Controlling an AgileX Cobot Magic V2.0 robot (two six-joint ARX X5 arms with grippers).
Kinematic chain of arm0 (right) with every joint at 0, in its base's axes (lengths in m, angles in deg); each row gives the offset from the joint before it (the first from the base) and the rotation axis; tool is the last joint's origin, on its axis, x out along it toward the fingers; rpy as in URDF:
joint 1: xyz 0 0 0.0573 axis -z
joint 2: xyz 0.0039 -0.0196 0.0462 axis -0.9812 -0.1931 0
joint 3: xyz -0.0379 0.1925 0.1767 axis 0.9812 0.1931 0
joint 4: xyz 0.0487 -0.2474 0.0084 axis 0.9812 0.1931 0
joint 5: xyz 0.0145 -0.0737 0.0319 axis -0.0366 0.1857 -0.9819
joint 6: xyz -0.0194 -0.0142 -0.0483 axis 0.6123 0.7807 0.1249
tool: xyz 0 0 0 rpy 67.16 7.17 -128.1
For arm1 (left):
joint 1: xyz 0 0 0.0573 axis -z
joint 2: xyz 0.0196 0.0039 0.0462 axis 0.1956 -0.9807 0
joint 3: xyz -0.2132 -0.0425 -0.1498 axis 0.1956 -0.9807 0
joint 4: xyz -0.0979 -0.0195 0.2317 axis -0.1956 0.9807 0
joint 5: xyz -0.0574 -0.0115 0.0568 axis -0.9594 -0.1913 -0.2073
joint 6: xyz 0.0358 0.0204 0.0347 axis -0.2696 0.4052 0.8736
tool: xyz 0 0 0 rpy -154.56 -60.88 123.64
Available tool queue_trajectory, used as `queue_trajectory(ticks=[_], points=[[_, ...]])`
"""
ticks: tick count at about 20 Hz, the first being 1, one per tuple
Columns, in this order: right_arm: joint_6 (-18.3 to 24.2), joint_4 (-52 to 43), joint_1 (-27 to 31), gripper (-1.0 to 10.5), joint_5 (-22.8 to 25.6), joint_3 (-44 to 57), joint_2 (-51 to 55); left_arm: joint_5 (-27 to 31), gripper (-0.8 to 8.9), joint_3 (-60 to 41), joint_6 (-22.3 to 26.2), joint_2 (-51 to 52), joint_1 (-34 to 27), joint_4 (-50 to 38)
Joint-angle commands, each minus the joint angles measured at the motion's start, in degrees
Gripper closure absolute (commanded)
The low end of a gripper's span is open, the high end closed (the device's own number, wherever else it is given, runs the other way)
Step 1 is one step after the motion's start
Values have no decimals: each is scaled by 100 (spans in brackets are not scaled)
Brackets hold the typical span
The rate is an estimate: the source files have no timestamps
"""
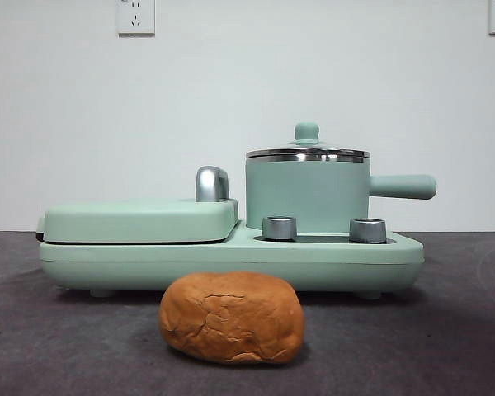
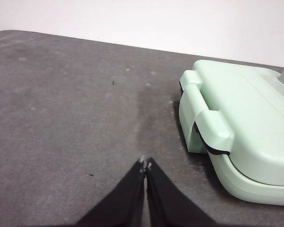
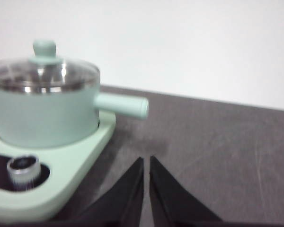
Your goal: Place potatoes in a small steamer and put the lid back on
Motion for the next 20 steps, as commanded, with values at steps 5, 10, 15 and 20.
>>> queue_trajectory(ticks=[5, 10, 15, 20], points=[[-542, -560, 0, 928, 57, 20, 9, -13, 808, -105, -1174, 2, 0, -254], [-962, -844, 0, 928, 90, 9, 9, -9, 808, -105, -1698, 2, -2, -1115], [-2374, -1062, 0, 931, 295, -105, 9, -9, 808, -77, -1805, 2, -2, -2271], [-2979, -656, 0, 933, 291, -444, -55, -9, 805, 435, -2118, -46, -2, -2065]])
